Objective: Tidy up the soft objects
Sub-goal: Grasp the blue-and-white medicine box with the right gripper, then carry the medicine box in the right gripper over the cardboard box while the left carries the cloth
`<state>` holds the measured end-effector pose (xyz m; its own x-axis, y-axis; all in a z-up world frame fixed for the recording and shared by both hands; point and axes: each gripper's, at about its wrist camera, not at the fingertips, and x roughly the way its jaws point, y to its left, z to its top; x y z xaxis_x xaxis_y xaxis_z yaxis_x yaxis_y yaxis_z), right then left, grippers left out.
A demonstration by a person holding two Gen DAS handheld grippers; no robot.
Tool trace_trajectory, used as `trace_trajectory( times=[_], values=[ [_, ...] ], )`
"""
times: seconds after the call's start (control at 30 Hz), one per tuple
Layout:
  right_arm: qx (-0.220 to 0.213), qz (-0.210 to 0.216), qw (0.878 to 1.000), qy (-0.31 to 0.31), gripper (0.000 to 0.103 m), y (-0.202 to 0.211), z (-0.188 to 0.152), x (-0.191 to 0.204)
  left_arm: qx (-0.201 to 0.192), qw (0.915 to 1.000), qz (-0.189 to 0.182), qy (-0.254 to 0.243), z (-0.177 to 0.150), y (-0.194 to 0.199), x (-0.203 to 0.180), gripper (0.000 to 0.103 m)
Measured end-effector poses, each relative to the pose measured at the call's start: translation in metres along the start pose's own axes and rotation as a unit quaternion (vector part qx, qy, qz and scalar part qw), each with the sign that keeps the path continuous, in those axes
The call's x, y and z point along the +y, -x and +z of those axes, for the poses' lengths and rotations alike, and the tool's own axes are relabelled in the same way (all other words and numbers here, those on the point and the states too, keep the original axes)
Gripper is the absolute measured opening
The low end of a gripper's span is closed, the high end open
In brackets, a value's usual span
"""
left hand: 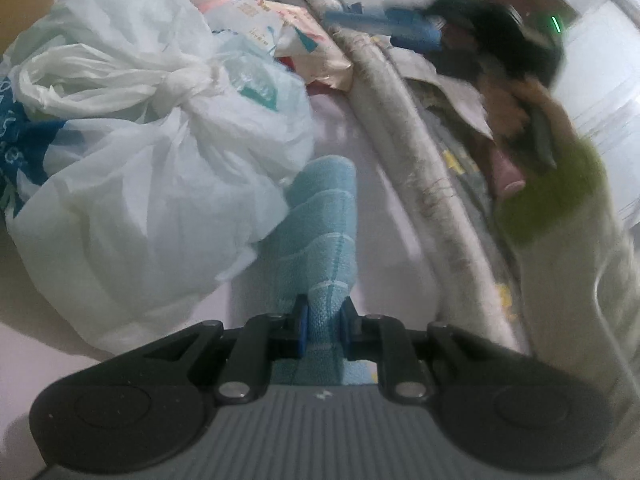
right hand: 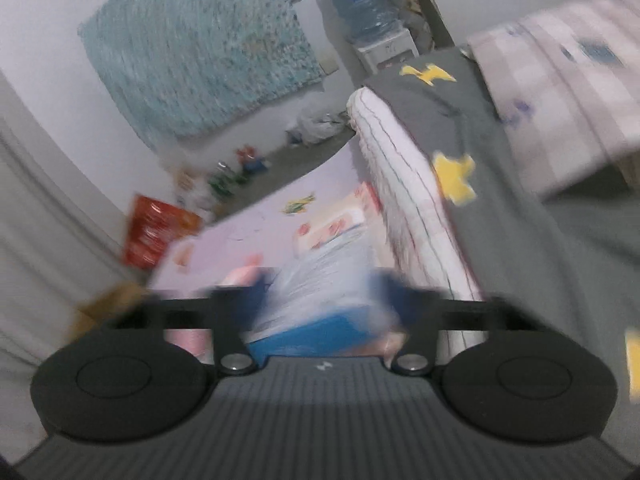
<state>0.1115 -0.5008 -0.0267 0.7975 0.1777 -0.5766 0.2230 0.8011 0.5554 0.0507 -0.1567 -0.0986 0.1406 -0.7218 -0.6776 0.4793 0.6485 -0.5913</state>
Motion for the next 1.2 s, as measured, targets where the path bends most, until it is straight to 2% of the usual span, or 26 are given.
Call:
trace_trajectory(
  times=[0.07,0.2,0.3,0.37,0.4,0.43,0.5,0.57,0.63,0.7,0.83,0.97,1.03,1.07,1.1,1.2],
  values=[
    [0.000,0.035,0.998,-0.057,0.036,0.026,-0.014,-0.017,-0.004,1.0000,-0.008,0.001,-0.002,0.005,-0.004,0.016],
    [0.006,-0.008,0.998,-0.058,0.036,0.053,-0.049,-0.031,-0.004,0.9999,-0.009,0.007,-0.008,0.009,-0.008,0.016],
    [0.038,-0.003,0.996,-0.079,0.040,0.057,-0.078,-0.041,-0.005,1.0000,0.002,0.006,-0.011,0.011,-0.008,0.016],
    [0.054,-0.009,0.997,-0.058,0.050,0.056,-0.095,-0.035,-0.008,0.9999,0.010,0.003,-0.011,0.011,-0.009,0.016],
    [0.062,-0.011,0.997,-0.043,0.060,0.054,-0.100,-0.031,-0.010,0.9999,0.013,0.004,-0.011,0.011,-0.008,0.016],
    [0.071,-0.016,0.997,-0.015,0.072,0.051,-0.105,-0.022,-0.011,0.9998,0.015,0.004,-0.011,0.011,-0.009,0.016],
    [0.079,-0.034,0.994,0.065,0.084,0.046,-0.111,0.002,-0.012,0.9997,0.021,0.005,-0.011,0.011,-0.009,0.016],
    [0.081,-0.052,0.980,0.173,0.092,0.036,-0.113,0.030,-0.012,0.9996,0.024,0.006,-0.011,0.010,-0.009,0.016],
    [0.098,-0.059,0.955,0.275,0.101,0.025,-0.121,0.055,-0.010,0.9996,0.026,0.006,-0.012,0.012,-0.005,0.016],
    [0.126,-0.066,0.928,0.345,0.101,0.009,-0.132,0.070,-0.008,0.9995,0.031,0.005,-0.011,0.011,-0.005,0.016],
    [0.175,-0.081,0.885,0.423,0.101,-0.027,-0.140,0.082,-0.004,0.9993,0.036,0.010,-0.009,0.013,-0.001,0.016],
    [0.212,-0.097,0.863,0.447,0.099,-0.059,-0.147,0.084,-0.002,0.9991,0.042,0.009,-0.010,0.012,0.001,0.016],
    [0.229,-0.102,0.864,0.437,0.096,-0.069,-0.148,0.078,0.000,0.9990,0.044,0.011,-0.010,0.012,0.002,0.016],
    [0.230,-0.097,0.871,0.423,0.091,-0.068,-0.146,0.075,0.000,0.9990,0.044,0.011,-0.010,0.011,0.003,0.016],
    [0.231,-0.091,0.879,0.408,0.073,-0.065,-0.143,0.073,0.000,0.9989,0.045,0.011,-0.011,0.010,0.001,0.016],
    [0.208,-0.106,0.900,0.368,0.072,-0.049,-0.132,0.065,-0.002,0.9991,0.042,0.007,-0.010,0.008,-0.004,0.016]
  ],
)
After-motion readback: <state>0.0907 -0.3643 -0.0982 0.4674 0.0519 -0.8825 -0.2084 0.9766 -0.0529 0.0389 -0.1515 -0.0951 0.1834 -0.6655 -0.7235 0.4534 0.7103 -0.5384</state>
